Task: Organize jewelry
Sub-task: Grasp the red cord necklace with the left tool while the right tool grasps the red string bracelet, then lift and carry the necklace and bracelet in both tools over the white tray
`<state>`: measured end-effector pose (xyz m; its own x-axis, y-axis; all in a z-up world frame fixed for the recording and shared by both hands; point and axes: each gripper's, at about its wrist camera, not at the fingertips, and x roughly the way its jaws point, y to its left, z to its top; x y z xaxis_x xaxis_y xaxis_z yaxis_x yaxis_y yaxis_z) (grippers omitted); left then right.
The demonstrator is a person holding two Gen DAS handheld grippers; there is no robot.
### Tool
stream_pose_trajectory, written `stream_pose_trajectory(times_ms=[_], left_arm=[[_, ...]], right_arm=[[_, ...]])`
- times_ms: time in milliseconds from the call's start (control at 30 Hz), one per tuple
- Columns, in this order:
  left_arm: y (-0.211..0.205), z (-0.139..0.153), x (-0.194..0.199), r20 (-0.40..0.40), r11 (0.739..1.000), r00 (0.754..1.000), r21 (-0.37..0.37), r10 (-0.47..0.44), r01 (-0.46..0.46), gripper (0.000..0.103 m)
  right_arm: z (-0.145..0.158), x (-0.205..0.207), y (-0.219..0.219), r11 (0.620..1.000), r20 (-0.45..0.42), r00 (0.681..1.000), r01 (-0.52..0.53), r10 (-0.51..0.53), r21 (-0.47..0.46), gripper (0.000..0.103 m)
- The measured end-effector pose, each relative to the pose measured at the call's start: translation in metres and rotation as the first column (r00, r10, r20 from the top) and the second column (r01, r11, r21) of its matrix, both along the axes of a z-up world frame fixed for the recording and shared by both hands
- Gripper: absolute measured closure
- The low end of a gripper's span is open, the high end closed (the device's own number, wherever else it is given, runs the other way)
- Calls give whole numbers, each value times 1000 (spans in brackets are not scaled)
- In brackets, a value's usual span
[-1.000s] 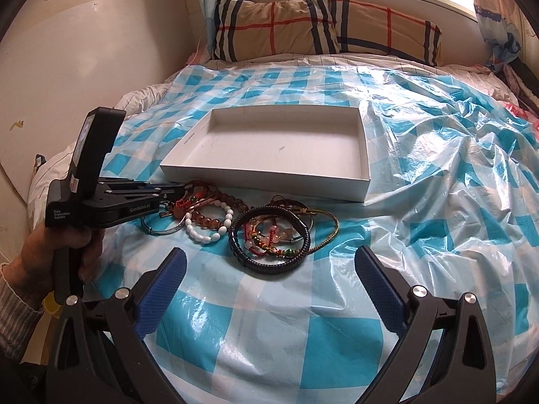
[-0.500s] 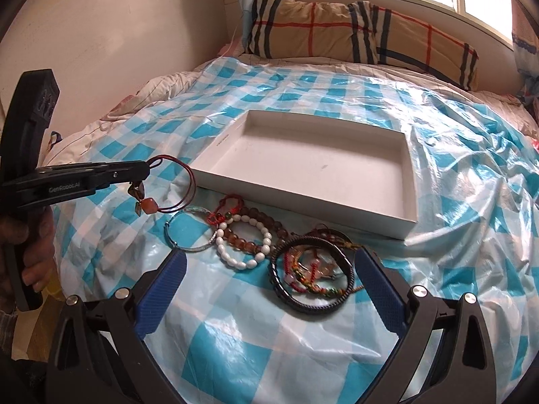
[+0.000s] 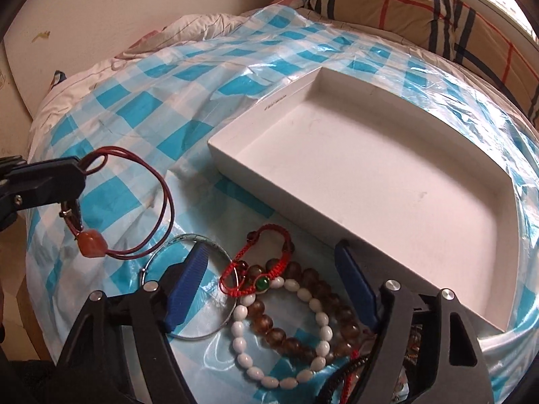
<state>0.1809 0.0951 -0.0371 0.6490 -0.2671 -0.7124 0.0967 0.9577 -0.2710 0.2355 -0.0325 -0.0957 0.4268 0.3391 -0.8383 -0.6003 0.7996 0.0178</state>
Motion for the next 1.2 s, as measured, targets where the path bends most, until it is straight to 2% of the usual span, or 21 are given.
stream_pose_trajectory(times_ms=[67, 200, 267, 367, 567, 867, 1200], left_arm=[[0, 1, -1, 7, 1000, 1000, -3, 5, -5, 98], [1, 4, -6, 21, 1000, 1000, -22, 14, -13, 98], [1, 6, -8, 24, 1000, 1000, -28, 12, -12, 98], [-1, 10, -13, 34, 999, 999, -34, 5, -3, 98], [-10, 20, -21, 50, 999, 999, -42, -15, 17, 98], [-30, 39, -39, 77, 998, 996, -33, -51, 53, 98], [-45, 51, -54, 83, 997, 993, -12, -81, 82, 98]], right_arm=[[-5, 2, 4, 1000, -4, 1000, -17, 17, -11, 35], [-2, 2, 1, 1000, -7, 1000, -11, 11, -4, 73], [1, 1, -5, 999, -35, 999, 6, -4, 33, 84], [10, -6, -15, 997, -44, 999, 35, -32, 69, 92], [36, -34, -43, 983, -45, 996, 86, -80, 165, 95], [77, -84, -80, 954, 16, 990, 129, -138, 271, 95], [93, -115, -111, 921, 26, 982, 167, -188, 353, 95]])
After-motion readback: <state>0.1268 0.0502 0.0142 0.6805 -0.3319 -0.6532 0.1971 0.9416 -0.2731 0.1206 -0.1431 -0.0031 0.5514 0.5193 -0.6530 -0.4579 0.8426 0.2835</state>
